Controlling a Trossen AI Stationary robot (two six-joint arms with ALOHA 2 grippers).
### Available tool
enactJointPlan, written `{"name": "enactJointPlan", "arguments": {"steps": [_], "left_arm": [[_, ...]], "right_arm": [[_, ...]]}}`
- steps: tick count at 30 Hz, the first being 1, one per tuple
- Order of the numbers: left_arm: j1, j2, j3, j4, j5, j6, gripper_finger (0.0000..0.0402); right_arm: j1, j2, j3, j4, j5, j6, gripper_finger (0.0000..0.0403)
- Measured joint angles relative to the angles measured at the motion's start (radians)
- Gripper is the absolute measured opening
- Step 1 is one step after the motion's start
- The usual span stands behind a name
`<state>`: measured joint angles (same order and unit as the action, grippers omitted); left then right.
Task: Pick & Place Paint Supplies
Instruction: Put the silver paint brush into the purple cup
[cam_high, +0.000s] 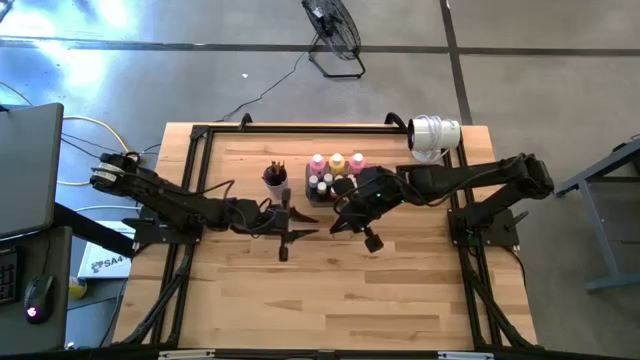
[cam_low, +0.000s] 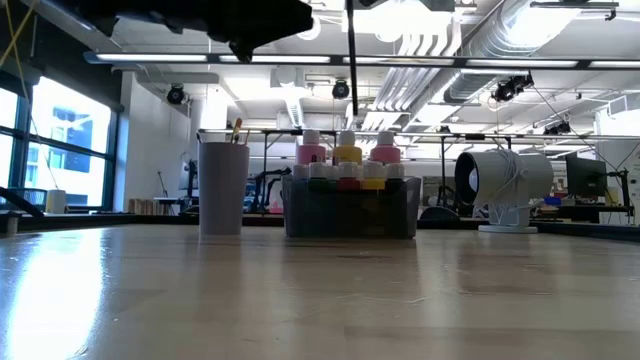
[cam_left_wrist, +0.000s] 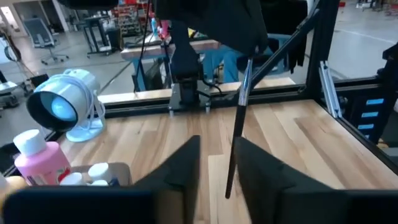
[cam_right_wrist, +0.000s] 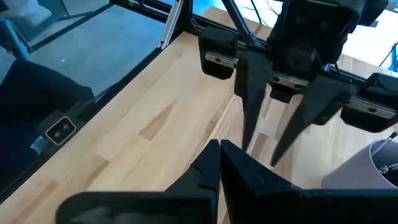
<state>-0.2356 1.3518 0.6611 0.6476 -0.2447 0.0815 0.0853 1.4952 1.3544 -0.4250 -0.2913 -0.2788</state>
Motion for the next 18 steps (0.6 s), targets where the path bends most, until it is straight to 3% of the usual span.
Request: {"name": "enactJointPlan", "arguments": {"steps": [9,18], "left_arm": [[0.000,0.027,0.087,-0.099,0.003,-0.029,0.0211],[0.000,0.109,0.167,-0.104,0.030,-0.008,0.0225]], "right_arm": [[0.000,0.001,0.000,0.025,0.002,-0.002,0.0003],[0.000,0.002,0.000,0.033,0.003,-0.006,0.0003]]}}
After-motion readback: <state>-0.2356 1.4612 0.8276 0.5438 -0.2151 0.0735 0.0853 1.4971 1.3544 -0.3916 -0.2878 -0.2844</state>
